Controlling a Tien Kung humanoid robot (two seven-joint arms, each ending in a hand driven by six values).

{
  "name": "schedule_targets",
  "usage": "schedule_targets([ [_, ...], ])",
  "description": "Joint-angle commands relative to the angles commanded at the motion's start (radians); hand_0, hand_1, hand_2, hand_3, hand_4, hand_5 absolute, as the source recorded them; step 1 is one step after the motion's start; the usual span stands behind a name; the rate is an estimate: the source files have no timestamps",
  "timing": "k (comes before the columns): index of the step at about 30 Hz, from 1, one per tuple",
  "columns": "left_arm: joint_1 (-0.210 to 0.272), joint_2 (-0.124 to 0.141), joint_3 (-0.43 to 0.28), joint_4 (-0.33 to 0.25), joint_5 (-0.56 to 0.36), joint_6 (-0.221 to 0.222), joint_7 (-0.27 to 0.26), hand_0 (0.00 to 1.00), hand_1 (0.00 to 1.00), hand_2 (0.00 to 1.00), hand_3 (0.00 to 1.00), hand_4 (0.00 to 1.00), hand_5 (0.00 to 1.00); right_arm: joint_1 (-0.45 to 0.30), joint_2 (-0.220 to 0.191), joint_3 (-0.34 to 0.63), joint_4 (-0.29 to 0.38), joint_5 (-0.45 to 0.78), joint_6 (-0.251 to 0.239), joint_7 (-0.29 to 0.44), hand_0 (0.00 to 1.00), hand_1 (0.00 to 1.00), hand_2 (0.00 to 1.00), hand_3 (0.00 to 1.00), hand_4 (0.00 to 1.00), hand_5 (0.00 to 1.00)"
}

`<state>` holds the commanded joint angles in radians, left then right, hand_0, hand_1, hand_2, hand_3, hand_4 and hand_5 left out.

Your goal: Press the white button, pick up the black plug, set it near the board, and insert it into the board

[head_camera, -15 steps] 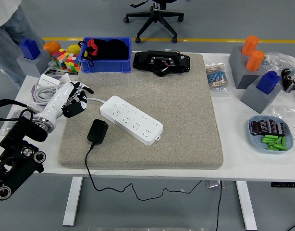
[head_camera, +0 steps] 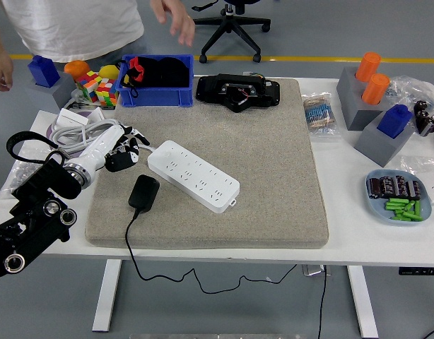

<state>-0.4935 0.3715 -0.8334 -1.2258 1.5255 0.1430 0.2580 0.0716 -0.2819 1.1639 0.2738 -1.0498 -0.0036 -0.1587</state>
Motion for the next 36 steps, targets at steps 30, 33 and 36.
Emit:
schedule_targets([
  [30, -0.201, -0.061, 0.276, 0.195, -0.03, -0.015, 0.056, 0.002, 0.002, 0.094, 0.619, 0.002, 0.002, -0.006, 0.0, 0.004, -0.002, 0.009, 0.001, -0.001, 0.635, 0.635, 0.617, 0.601, 0.681, 0.438],
  [33, -0.202, -0.065, 0.284, 0.205, -0.033, -0.01, 0.055, 0.002, 0.002, 0.095, 0.62, 0.002, 0.002, -0.007, 0.0, 0.002, -0.002, 0.01, 0.0, -0.001, 0.635, 0.635, 0.617, 0.601, 0.682, 0.439],
  [36, -0.205, -0.07, 0.29, 0.216, -0.031, -0.004, 0.055, 0.002, 0.002, 0.095, 0.62, 0.002, 0.002, -0.007, 0.0, 0.001, -0.003, 0.01, 0.0, -0.002, 0.635, 0.635, 0.617, 0.601, 0.682, 0.439],
])
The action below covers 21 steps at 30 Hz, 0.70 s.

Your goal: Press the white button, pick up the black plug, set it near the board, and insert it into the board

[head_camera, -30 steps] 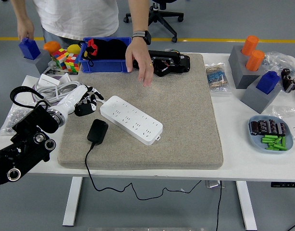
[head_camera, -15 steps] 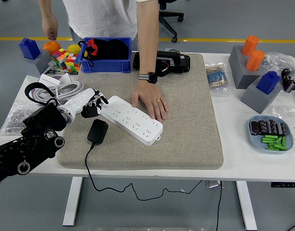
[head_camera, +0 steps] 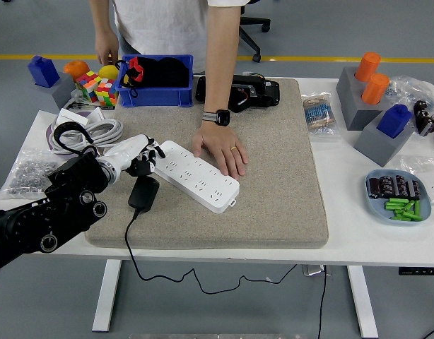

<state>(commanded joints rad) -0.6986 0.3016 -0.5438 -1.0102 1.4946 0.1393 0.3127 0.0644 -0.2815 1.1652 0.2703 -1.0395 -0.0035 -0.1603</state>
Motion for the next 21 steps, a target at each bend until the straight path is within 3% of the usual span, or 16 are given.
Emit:
schedule_targets([
  [16, -0.013, -0.024, -0.007, 0.005, 0.029, 0.025, 0.003, 0.002, 0.002, 0.102, 0.622, 0.002, 0.002, -0.001, 0.002, -0.008, 0.001, 0.004, 0.0, 0.0, 0.635, 0.635, 0.617, 0.602, 0.681, 0.438],
  [21, -0.025, -0.031, 0.036, 0.028, 0.019, 0.026, 0.004, 0.002, 0.002, 0.102, 0.622, 0.002, 0.002, -0.001, 0.002, -0.011, 0.0, 0.006, 0.0, -0.001, 0.635, 0.635, 0.617, 0.602, 0.682, 0.438],
])
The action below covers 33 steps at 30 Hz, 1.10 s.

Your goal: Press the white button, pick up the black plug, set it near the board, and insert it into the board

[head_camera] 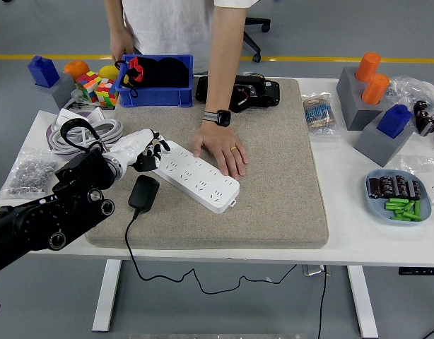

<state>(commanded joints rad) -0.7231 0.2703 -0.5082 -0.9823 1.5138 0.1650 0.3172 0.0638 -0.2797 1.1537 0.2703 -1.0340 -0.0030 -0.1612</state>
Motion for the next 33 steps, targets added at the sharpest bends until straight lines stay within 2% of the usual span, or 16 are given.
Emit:
schedule_targets([
  [9, -0.01, -0.01, 0.045, 0.024, 0.028, 0.011, 0.0, 0.002, 0.002, 0.102, 0.622, 0.002, 0.002, 0.001, -0.001, -0.002, 0.001, 0.001, -0.001, 0.0, 0.635, 0.635, 0.617, 0.601, 0.682, 0.438],
  [22, -0.013, -0.002, 0.019, -0.005, 0.049, 0.014, -0.001, 0.002, 0.002, 0.101, 0.62, 0.002, 0.002, -0.001, 0.0, -0.003, 0.0, 0.001, 0.0, 0.0, 0.635, 0.635, 0.617, 0.601, 0.682, 0.438],
  [33, -0.016, -0.004, 0.035, 0.028, 0.051, 0.016, 0.002, 0.002, 0.002, 0.101, 0.621, 0.002, 0.002, 0.0, 0.001, -0.006, 0.001, 0.003, 0.0, 0.0, 0.635, 0.635, 0.617, 0.601, 0.682, 0.438],
])
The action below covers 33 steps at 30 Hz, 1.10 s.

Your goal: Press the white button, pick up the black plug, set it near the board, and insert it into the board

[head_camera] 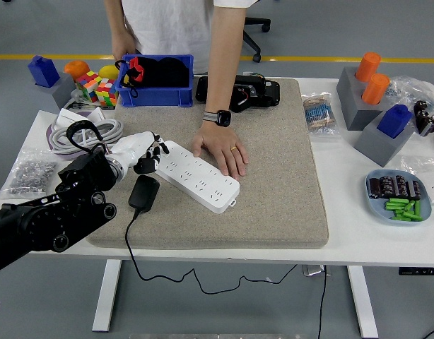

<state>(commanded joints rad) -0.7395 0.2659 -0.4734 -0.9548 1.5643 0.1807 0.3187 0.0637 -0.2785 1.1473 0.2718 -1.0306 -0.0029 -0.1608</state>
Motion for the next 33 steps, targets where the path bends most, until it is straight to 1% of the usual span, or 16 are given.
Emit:
schedule_targets([
  [10, 0.001, -0.004, 0.015, 0.012, 0.006, 0.002, -0.001, 0.002, 0.002, 0.099, 0.618, 0.002, 0.002, 0.0, 0.0, -0.002, 0.0, 0.001, 0.0, 0.0, 0.635, 0.635, 0.617, 0.602, 0.682, 0.438],
  [13, 0.002, -0.003, 0.016, 0.009, 0.006, 0.001, -0.001, 0.002, 0.002, 0.099, 0.618, 0.002, 0.002, 0.0, 0.001, 0.0, 0.0, 0.0, 0.0, 0.0, 0.635, 0.635, 0.617, 0.602, 0.682, 0.438],
  [16, 0.006, 0.001, -0.005, -0.008, 0.016, 0.002, -0.002, 0.002, 0.002, 0.099, 0.617, 0.002, 0.002, -0.001, 0.001, 0.0, 0.0, 0.0, -0.001, 0.0, 0.635, 0.635, 0.617, 0.601, 0.682, 0.439],
  [21, 0.009, 0.015, -0.054, -0.054, 0.034, 0.001, 0.0, 0.002, 0.002, 0.099, 0.618, 0.002, 0.002, -0.001, 0.0, 0.0, 0.0, -0.001, -0.001, 0.0, 0.635, 0.635, 0.617, 0.601, 0.682, 0.439],
  [24, 0.018, 0.025, -0.094, -0.09, 0.05, -0.002, 0.003, 0.002, 0.002, 0.099, 0.618, 0.002, 0.002, -0.001, 0.001, 0.0, 0.0, -0.002, -0.001, 0.0, 0.635, 0.635, 0.617, 0.601, 0.682, 0.439],
  [27, 0.033, 0.036, -0.142, -0.134, 0.067, -0.01, 0.009, 0.002, 0.002, 0.113, 0.614, 0.002, 0.002, -0.002, 0.001, 0.0, 0.0, -0.003, 0.0, 0.0, 0.635, 0.635, 0.617, 0.601, 0.682, 0.439],
  [31, 0.07, 0.052, -0.224, -0.198, 0.094, -0.036, 0.022, 0.002, 0.002, 0.113, 0.614, 0.002, 0.002, -0.002, 0.001, 0.004, 0.0, -0.005, 0.0, 0.0, 0.635, 0.635, 0.617, 0.601, 0.682, 0.439],
  [32, 0.079, 0.056, -0.241, -0.212, 0.097, -0.038, 0.021, 0.174, 0.163, 0.241, 0.627, 0.325, 0.002, -0.002, 0.001, 0.005, 0.0, -0.005, -0.001, 0.0, 0.635, 0.635, 0.617, 0.601, 0.682, 0.439],
  [33, 0.089, 0.06, -0.258, -0.225, 0.099, -0.04, 0.02, 0.174, 0.163, 0.241, 0.627, 0.325, 0.002, -0.002, 0.001, 0.006, 0.0, -0.006, -0.001, 0.0, 0.635, 0.635, 0.617, 0.601, 0.682, 0.439],
])
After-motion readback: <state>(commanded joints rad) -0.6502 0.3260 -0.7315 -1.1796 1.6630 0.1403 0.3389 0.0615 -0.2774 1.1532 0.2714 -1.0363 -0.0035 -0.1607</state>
